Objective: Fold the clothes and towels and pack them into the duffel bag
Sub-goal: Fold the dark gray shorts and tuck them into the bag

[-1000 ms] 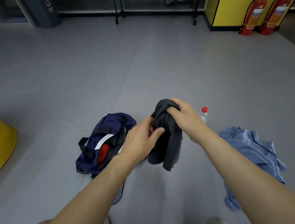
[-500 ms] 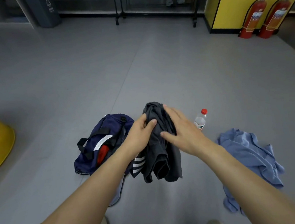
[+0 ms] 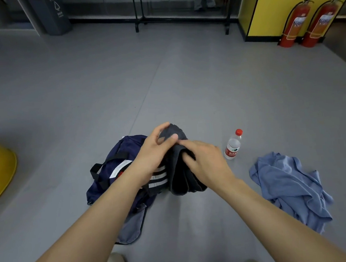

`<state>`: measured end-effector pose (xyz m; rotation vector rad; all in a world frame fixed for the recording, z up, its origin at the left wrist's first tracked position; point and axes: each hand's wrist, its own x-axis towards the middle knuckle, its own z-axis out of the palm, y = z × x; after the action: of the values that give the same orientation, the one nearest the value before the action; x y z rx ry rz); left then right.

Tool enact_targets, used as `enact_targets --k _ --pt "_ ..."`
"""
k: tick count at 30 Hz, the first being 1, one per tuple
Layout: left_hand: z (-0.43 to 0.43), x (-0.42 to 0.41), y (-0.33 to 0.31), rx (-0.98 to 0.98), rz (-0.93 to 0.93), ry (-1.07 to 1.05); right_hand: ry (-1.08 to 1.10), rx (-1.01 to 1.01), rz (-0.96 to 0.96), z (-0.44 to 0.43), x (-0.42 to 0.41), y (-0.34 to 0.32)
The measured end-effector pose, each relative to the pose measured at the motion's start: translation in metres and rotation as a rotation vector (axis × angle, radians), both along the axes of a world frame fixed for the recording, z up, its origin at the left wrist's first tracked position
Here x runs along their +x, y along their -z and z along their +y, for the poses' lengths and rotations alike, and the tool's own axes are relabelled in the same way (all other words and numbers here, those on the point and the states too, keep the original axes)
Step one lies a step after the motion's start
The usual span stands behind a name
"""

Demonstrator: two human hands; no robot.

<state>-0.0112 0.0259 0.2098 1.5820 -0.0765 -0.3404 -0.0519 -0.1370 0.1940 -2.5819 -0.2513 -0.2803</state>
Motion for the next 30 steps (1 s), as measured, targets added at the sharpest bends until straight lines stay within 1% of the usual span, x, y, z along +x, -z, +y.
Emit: enact_targets --k 1,4,8,11,14,17,20,24,27,30 --pt "0.000 -0.003 -0.002 0.067 -0.051 0.053 0.029 0.017 -0.012 0.000 0.002 -0.003" --pt "0.000 -0.010 0.000 0.372 -0.218 0.164 0.094 0.074 0.036 -0.003 0.010 -0.010" --pt "0.002 -0.009 -0.003 0.686 -0.452 0.128 0.108 0.026 0.095 -0.011 0.014 -0.010" --pt "-0.004 -0.011 -0.001 0.828 -0.565 0.186 0.088 0.037 0.152 -0.015 0.011 -0.009" --pt "-0.010 -0.012 0.008 0.896 -0.598 0.216 0.021 0.030 0.193 -0.018 0.006 -0.010" --pt "-0.010 -0.007 0.009 0.921 -0.635 0.159 -0.025 0.015 0.209 -0.024 0.003 -0.014" --pt "-0.004 -0.002 0.007 0.848 -0.585 0.084 -0.044 -0.025 0.270 -0.031 0.003 -0.020" --pt "-0.001 -0.005 0.006 0.761 -0.549 0.096 -0.082 -0.101 0.335 -0.036 0.002 -0.025" --pt "0.000 -0.004 0.008 0.726 -0.500 0.116 -0.079 -0.143 0.272 -0.038 -0.002 -0.025" --pt "0.004 -0.001 0.017 0.769 -0.417 0.135 -0.047 -0.171 0.181 -0.040 -0.005 -0.028"
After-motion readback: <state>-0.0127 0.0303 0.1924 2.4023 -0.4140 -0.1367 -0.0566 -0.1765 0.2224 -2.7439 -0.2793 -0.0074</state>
